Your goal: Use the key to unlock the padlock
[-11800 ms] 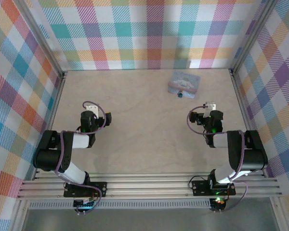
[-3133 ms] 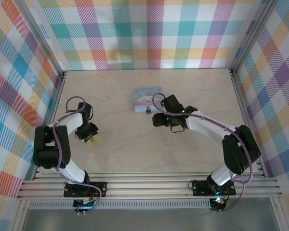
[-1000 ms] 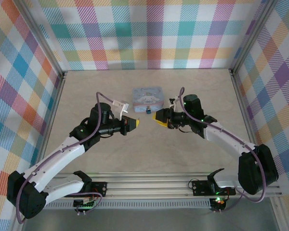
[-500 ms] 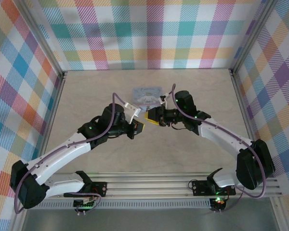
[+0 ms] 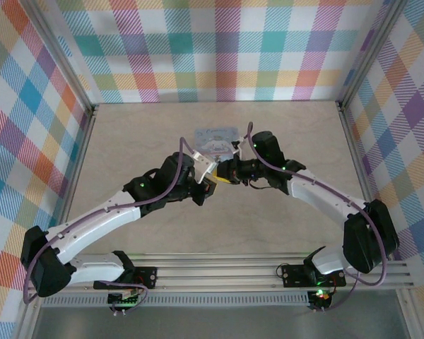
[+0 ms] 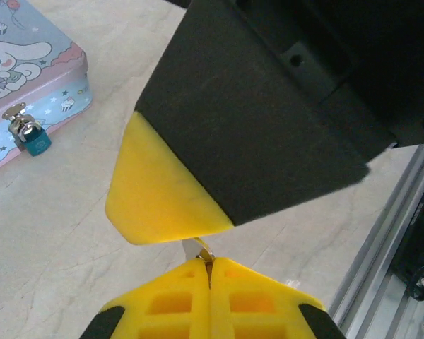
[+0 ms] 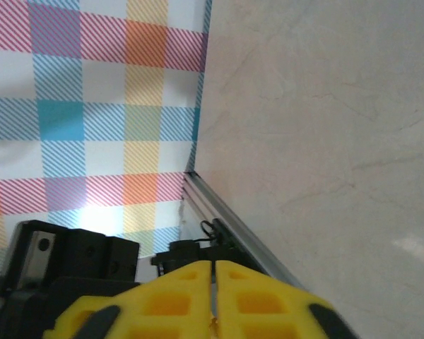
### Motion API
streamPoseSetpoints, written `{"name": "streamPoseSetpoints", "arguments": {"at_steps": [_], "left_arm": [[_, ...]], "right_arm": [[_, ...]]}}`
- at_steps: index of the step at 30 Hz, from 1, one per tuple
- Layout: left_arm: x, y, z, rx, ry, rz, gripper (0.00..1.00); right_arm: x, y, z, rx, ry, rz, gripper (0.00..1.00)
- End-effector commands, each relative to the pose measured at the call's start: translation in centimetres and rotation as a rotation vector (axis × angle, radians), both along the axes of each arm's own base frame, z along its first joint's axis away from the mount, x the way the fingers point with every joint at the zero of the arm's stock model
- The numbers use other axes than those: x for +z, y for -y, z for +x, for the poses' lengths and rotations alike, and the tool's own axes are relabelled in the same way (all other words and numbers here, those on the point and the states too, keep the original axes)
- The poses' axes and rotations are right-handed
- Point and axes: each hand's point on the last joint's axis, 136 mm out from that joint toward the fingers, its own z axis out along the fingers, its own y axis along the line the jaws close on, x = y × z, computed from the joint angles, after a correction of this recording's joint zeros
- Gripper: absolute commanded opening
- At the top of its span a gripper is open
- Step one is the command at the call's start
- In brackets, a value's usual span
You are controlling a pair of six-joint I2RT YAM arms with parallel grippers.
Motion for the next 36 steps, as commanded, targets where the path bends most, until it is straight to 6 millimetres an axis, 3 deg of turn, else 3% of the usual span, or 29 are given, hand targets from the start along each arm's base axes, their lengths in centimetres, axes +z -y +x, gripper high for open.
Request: {"name": "streamPoseSetpoints", "arguments": {"at_steps": [1,4,6,11,15,19,25,30,36], "left_arm": [[0.7,-0.1,0.4,0.013,0.041,0.031,0.00],[0.8,-0.8,0.7,0.063,0.040,0.033,0.03],[1.0,-1.3,0.4,0.084,0.016,0.036,0.28],[3.3,-3.9,-0.2,0.212,0.016,-0.057,0.55],[6.1,-6.3,-1.6,0.258,0.088,-0.187,0.72],[6.3,-8.2,-2.9,0.292,0.058,-0.214,0.73],[8.2,-4.3,-5.2,0.050,-0.048,-0.428,0.68],[10.6,-1.7,-4.9,-0.080,-0.081,-0.656,0.64],[12.0,-1.3,-3.5,-0.074,-0.089,-0.766,0.61]], "right_arm": [[0.6,-0.4,-0.7,0.047,0.028,0.014,0.00],[1.5,-0.3,-0.8,0.066,0.123,0.039,0.00],[2.8,-0.3,-0.5,0.071,0.221,0.066,0.00],[6.5,-0.3,0.3,0.159,0.503,0.037,0.00],[8.0,0.0,0.6,0.209,0.737,0.007,0.00],[8.9,0.1,-0.2,0.268,0.924,0.032,0.00],[10.5,0.2,-2.2,0.303,1.068,0.157,0.00],[11.9,0.1,-2.1,0.256,0.994,0.238,0.00],[12.5,-0.4,-1.7,0.229,0.812,0.301,0.00]]}}
